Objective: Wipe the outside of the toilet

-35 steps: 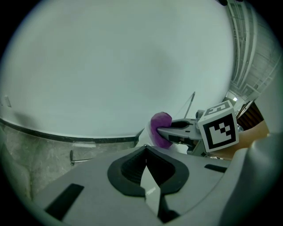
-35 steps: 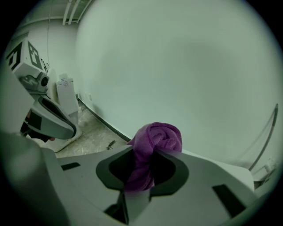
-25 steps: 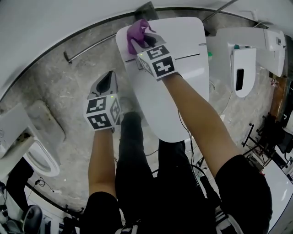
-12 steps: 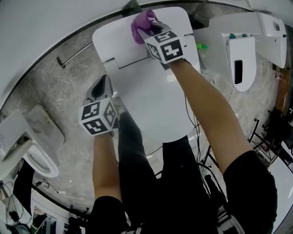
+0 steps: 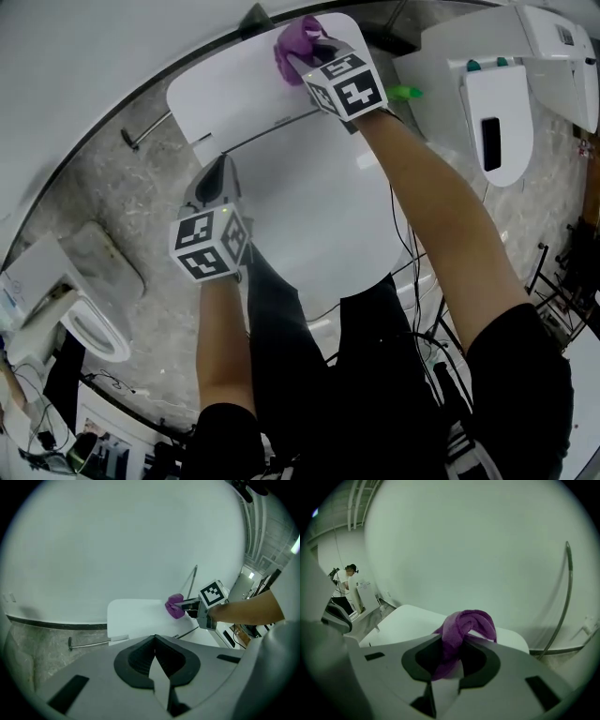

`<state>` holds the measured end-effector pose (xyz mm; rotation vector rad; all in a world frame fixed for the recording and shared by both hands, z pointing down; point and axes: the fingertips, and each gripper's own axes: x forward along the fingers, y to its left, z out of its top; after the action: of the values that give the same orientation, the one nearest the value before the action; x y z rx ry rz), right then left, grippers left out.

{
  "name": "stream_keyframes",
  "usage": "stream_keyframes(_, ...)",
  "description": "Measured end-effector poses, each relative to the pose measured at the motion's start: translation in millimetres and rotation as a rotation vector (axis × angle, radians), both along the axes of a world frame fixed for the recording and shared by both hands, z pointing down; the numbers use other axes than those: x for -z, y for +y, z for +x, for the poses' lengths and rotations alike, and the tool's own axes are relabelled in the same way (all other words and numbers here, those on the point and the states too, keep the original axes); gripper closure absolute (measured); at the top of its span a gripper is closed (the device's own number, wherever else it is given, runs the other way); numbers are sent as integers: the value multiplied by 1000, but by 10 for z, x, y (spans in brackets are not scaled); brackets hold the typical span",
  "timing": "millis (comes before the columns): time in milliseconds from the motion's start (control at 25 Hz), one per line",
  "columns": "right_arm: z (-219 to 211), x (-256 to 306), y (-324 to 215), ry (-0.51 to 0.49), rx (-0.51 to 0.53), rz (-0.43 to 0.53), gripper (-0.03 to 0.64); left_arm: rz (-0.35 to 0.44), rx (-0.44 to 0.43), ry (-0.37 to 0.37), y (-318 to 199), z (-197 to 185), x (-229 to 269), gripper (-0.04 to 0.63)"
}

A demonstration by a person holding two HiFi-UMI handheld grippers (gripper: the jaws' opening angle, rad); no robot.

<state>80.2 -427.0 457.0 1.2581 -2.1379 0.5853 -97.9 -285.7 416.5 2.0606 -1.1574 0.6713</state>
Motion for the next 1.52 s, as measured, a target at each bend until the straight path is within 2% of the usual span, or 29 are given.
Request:
stream_keyframes(440, 1026, 18, -40, -35, -60, 23, 525, 4, -111, -57, 104, 878, 39, 588)
stream_keyframes(680, 1491, 25, -68, -106, -41, 67, 527, 12, -149, -89, 77, 1359, 85, 588)
stream_keyframes(840, 1813, -40, -114, -202, -43, 56, 529, 22, -171, -103, 88, 1680, 75, 588)
stream_keyframes(1000, 1909, -97, -161, -246, -4, 73, 531, 25, -196, -139, 121, 1959, -10, 588)
stream_keyframes(1120, 2040, -210, -157, -220, -2, 62, 532, 18, -214, -162, 138, 2121, -68, 588)
stream_keyframes(1240, 2016, -432, -33, -198, 70, 22, 534, -19, -202, -129, 139, 2247, -116, 588)
stream_keyframes(1360, 1833, -566, 116, -275, 154, 6, 534, -77, -170, -66, 135, 2331, -188, 588)
stream_keyframes(1520, 1744, -646, 154, -273, 243, 68, 535, -63, -171, -106, 90, 2365, -278, 588)
